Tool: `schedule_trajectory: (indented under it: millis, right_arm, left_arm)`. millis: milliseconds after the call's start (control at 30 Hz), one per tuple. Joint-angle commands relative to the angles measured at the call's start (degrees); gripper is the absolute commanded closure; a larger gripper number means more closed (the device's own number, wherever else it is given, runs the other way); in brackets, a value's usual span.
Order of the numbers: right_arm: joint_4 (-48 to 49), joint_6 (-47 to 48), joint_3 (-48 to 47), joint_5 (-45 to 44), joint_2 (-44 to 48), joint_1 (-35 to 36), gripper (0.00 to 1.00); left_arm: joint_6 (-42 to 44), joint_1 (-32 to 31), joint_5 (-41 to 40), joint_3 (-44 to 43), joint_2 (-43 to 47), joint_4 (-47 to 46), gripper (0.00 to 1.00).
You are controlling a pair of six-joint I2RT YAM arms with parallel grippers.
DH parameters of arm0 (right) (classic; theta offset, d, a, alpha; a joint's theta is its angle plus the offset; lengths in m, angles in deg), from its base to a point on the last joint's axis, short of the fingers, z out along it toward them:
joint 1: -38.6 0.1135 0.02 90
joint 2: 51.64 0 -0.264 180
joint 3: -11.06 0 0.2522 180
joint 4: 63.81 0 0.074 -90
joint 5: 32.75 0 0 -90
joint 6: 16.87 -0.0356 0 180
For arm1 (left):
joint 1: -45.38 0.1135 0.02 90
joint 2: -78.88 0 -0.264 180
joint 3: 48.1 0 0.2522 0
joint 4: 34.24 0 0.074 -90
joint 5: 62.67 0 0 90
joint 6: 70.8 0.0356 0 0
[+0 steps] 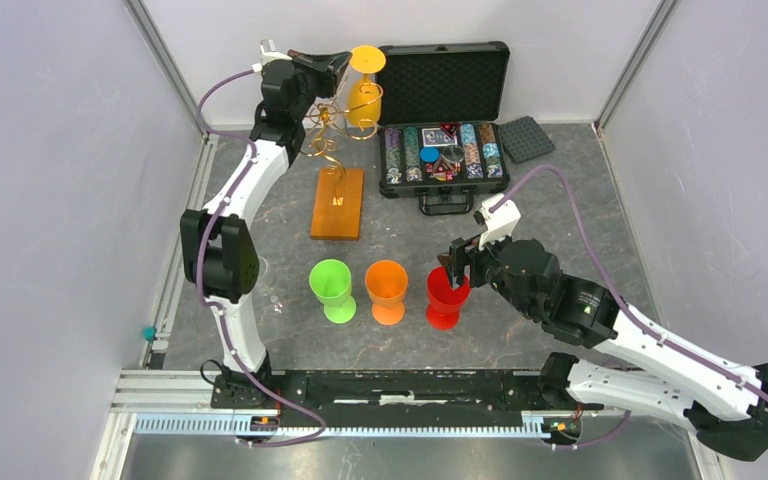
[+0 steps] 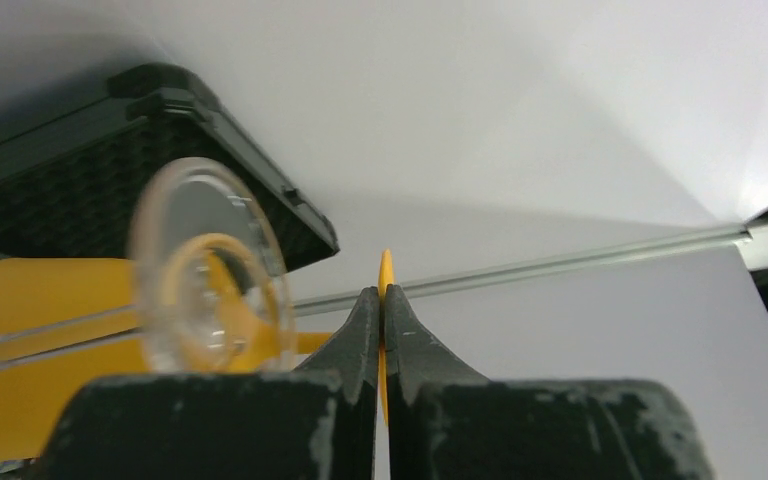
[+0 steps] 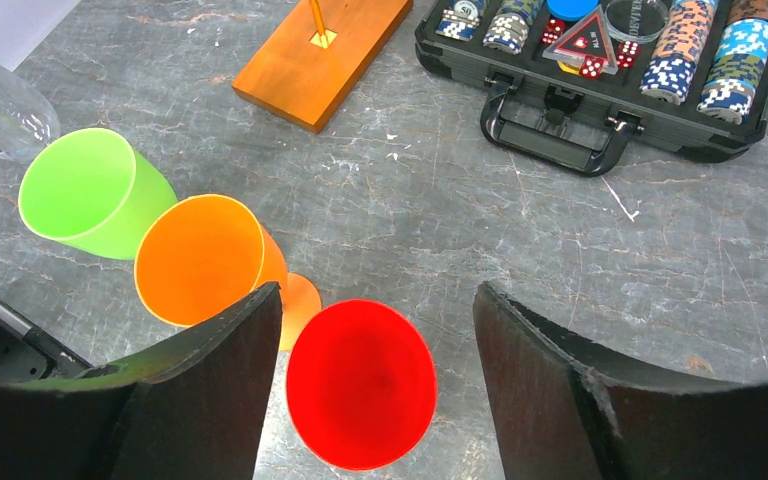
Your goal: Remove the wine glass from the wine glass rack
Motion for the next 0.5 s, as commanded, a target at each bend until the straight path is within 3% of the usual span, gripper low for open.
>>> schedule_trajectory:
  millis: [0,333,467]
  right_arm:
    - [1.27,-0.68,-0.52,-1.71,0.02,0.19,0.24]
    - [3.02,-3.28,0.69,-4.41,0.92,0.19,0.16]
    - [6.22,-3.81,2.93,-5.35,1.70,0.19,0.07]
  left_arm:
    - [-3.01,-0.68,3.88,-3.84,-1.61,-9.24,0.98]
    - [-2.77,-2.14,6.01,-3.57,0.30,-9.78,0.98]
    - [-1.55,-2.92,8.18,-5.77,0.77,-10.12,0.98]
